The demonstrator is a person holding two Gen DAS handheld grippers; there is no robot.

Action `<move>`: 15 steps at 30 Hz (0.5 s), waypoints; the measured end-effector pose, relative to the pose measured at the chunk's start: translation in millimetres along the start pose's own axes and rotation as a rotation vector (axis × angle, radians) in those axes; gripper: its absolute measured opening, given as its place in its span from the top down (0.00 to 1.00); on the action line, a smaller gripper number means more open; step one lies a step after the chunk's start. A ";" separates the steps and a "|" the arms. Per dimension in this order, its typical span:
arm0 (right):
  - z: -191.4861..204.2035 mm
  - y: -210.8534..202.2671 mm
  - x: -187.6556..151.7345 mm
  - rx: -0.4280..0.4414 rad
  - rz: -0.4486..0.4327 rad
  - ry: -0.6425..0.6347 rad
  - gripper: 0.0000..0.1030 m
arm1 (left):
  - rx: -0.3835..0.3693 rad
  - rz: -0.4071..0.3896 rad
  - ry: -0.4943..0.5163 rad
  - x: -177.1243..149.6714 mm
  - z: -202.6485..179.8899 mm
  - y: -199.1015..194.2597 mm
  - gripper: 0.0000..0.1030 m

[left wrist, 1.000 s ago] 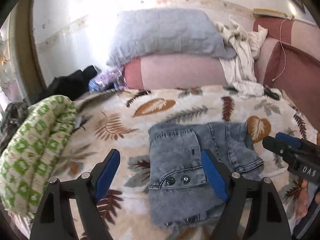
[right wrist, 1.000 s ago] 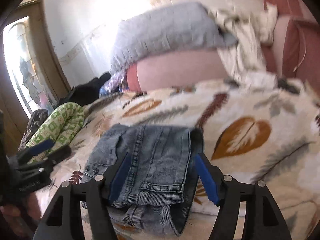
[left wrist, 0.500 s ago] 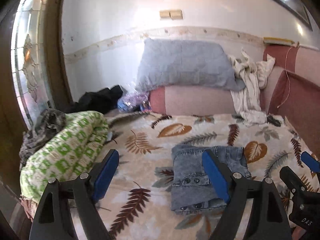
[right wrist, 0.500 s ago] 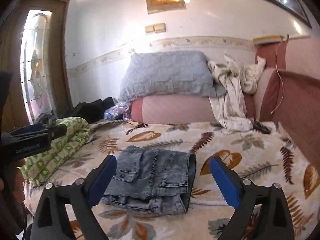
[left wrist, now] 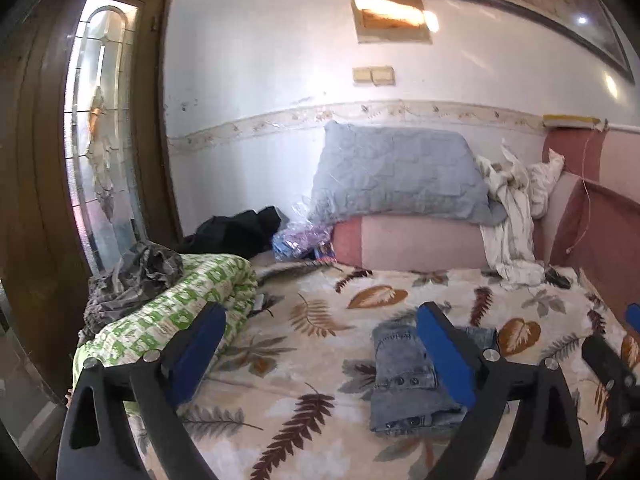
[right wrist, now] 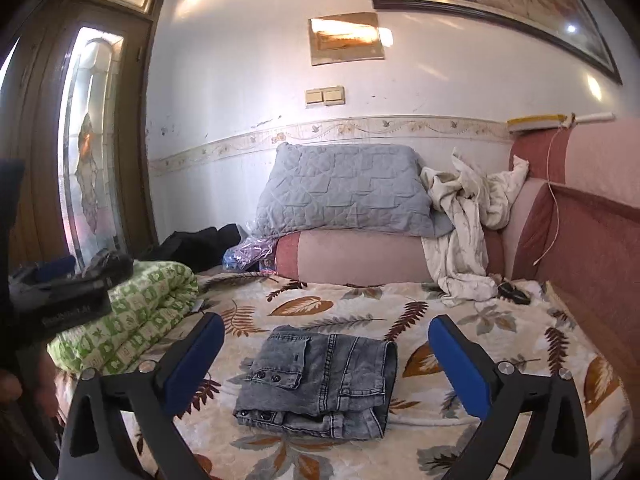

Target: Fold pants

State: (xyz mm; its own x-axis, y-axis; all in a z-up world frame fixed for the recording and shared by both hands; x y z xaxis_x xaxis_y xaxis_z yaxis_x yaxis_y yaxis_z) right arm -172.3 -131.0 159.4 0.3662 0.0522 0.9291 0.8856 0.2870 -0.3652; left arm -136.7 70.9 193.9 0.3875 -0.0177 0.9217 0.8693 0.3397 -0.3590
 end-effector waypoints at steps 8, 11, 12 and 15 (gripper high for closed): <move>12.7 8.6 -7.1 0.010 0.035 -0.023 0.00 | 0.024 -0.011 -0.037 2.8 17.7 -5.3 0.06; 18.6 11.6 -9.6 0.016 0.047 -0.035 0.00 | 0.032 -0.011 -0.049 3.0 23.3 -5.5 0.06; 20.6 13.0 -10.3 0.018 0.052 -0.038 0.00 | 0.031 -0.007 -0.050 2.9 24.4 -6.1 0.06; 24.7 15.8 -11.8 0.025 0.061 -0.040 0.00 | 0.036 -0.004 -0.057 3.1 28.2 -5.5 0.06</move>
State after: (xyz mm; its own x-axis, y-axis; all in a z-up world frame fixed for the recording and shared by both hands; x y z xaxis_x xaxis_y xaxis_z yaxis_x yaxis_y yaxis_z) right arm -169.7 -103.4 144.1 0.4073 0.1080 0.9069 0.8542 0.3062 -0.4201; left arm -148.9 95.5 202.9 0.3650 0.0337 0.9304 0.8590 0.3731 -0.3505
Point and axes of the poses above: each gripper's, at about its wrist camera, not at the fingertips, and y roughly the way its jaws point, z to its left, x to its top, the point moved 1 cm from there along y, roughly the way its jaws point, and after that the axes turned 12 degrees about x, right-handed, at the moved point
